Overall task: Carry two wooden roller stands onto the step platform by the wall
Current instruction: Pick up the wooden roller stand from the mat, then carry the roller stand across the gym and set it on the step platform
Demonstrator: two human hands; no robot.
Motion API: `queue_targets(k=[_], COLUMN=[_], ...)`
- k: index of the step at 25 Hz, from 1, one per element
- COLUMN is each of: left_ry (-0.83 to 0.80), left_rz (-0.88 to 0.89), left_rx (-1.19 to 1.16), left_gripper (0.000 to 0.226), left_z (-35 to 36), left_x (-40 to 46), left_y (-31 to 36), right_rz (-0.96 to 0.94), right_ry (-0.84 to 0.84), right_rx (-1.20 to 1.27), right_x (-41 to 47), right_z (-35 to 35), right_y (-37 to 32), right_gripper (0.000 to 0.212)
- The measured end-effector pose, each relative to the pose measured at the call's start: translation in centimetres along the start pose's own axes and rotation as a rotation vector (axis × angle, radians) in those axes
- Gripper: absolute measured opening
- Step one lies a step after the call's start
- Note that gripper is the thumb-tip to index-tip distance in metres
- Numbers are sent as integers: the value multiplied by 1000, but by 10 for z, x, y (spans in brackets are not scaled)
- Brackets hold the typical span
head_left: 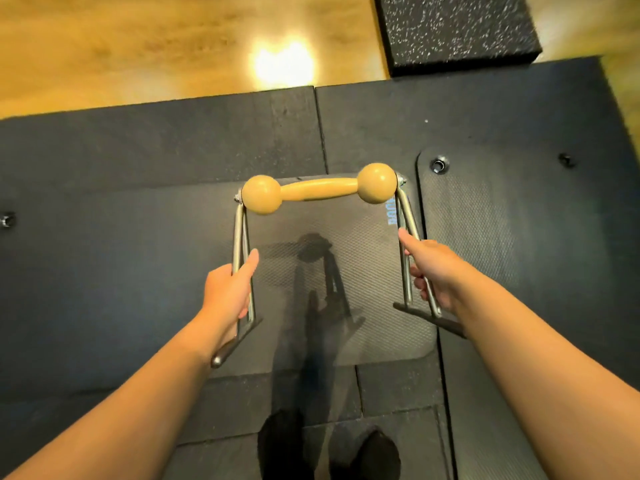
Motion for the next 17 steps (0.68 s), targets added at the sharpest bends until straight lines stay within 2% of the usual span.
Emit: queue_targets(k=[5, 11, 17], left_ry=[25, 36, -26], left_rz=[187, 445, 679], left_rx=[-96, -174, -293], left_gripper=[48, 44, 45], left_z=[-45, -118, -191], left_x=[-117, -316, -522], left_y=[118, 284, 406], right_rz=[-187, -464, -725], right_ry=[105, 212, 343], right_rx=[99, 206, 294], right_x=[-113, -293, -472], right_z=[-44, -107, -165], right_y=[-121, -277, -413], right_gripper=[42, 30, 26])
Point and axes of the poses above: each hand's wrist, its own x-axis towards the middle knuckle, its own z-axis out of the palm, y = z × x, the point moved 3 cm from there along x, towards the middle knuckle, and after that the axes turned 10 degrees about -z, right-handed, at the moved point
